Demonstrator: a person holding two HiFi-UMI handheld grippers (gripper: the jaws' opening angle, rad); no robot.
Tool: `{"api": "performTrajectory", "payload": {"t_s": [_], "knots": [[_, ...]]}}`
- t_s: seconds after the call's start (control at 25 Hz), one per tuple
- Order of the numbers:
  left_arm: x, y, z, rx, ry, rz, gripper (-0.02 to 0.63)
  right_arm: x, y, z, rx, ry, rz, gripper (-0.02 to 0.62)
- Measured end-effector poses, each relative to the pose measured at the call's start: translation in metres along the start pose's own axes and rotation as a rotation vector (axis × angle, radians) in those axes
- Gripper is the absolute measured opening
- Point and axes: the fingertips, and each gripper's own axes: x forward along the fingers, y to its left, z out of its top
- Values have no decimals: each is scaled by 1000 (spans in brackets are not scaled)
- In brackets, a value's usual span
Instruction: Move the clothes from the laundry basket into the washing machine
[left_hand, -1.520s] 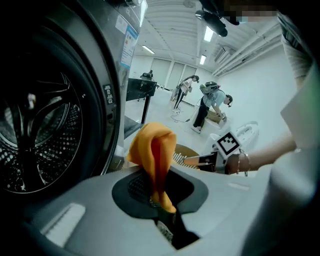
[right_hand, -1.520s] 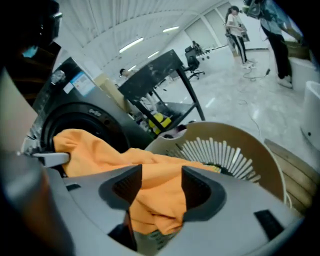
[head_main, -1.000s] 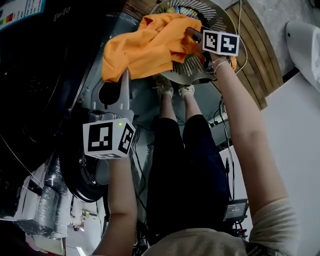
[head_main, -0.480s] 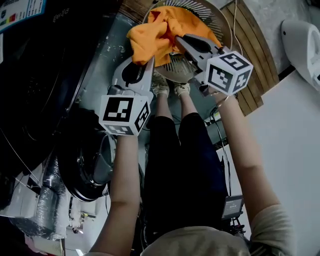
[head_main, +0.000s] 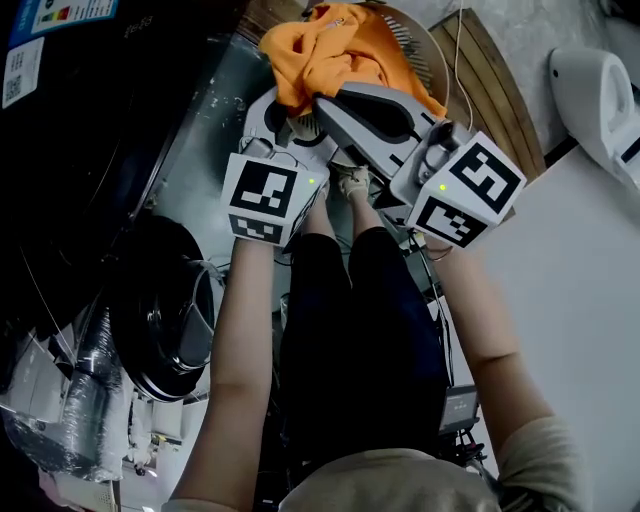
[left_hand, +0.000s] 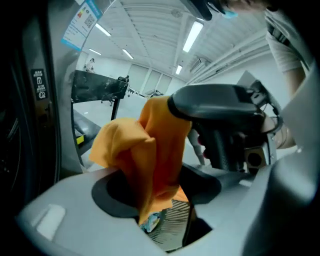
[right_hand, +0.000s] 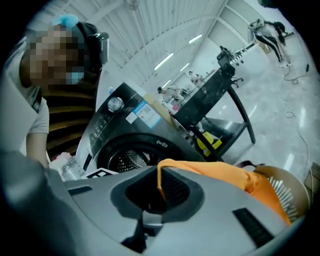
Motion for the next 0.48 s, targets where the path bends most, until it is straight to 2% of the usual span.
{"api": "performTrajectory", "payload": {"t_s": [0.04,0.12,0.16,0.32,0.44,0.48], "knots": [[0,5,1,-1,-4,27,245,2,4,-2,-26,7,5,28],[-6,19,2,-42,-23,96,117,3,6,-7,-53,15,-5,28],[-12,25,2,-65,-34,132,94,1,3,-9,-54,10,-16,29],[-46,44,3,-127,-84,246,81,-12,-28,-29,-70,13,-88,35],[-75,54,1,-145,-92,299,80,-25,-71,-61,-74,98,-181,54],[-83,58,0,-151,-95,311,78,-27,-86,-74,-74,140,-207,82]]}}
